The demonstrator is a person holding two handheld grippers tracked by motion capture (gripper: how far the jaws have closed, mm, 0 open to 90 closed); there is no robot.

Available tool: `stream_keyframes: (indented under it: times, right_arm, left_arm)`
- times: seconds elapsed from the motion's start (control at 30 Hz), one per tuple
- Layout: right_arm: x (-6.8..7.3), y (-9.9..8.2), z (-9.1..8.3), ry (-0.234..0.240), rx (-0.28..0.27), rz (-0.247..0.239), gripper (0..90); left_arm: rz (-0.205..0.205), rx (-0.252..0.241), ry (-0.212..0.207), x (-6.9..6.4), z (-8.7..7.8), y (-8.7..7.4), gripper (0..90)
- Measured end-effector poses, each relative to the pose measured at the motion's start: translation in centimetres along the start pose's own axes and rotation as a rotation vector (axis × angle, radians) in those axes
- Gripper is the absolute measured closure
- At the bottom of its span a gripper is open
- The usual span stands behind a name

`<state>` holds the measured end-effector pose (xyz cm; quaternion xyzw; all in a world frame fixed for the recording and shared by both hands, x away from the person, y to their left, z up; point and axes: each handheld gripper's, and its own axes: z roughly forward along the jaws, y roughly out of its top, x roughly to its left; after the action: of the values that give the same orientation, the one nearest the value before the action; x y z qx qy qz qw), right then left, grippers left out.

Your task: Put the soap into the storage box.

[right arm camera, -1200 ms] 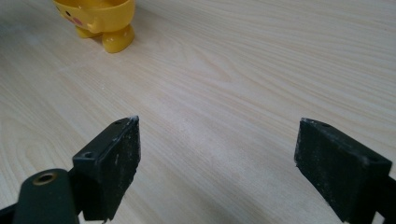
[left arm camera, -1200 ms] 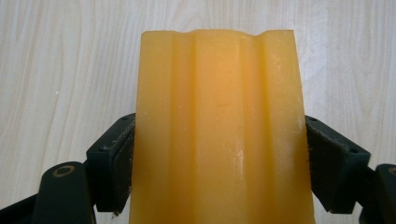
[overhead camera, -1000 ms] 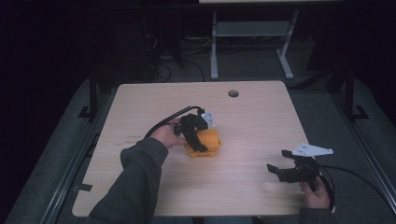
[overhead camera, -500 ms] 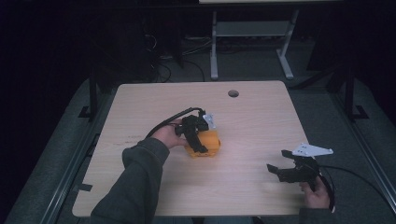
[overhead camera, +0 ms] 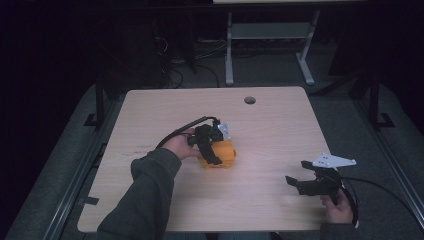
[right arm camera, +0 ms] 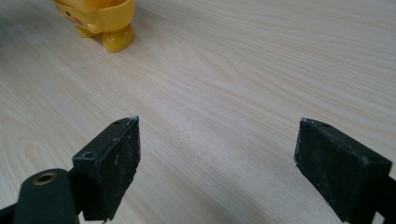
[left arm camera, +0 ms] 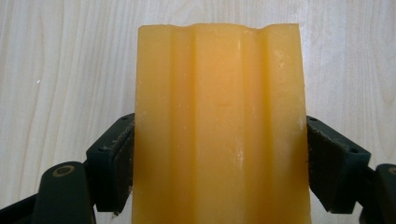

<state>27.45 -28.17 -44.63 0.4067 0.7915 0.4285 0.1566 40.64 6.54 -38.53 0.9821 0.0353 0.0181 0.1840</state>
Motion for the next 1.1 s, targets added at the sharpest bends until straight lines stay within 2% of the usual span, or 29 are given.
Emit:
stream_keyframes:
  times: [1.1]
  right_arm:
    - [0.04,0.06,0.08,0.002,0.003,-0.006,13.9]
  left_arm:
    - [-0.012,0.003,-0.002,0.14,0.06,-0.07,20.1]
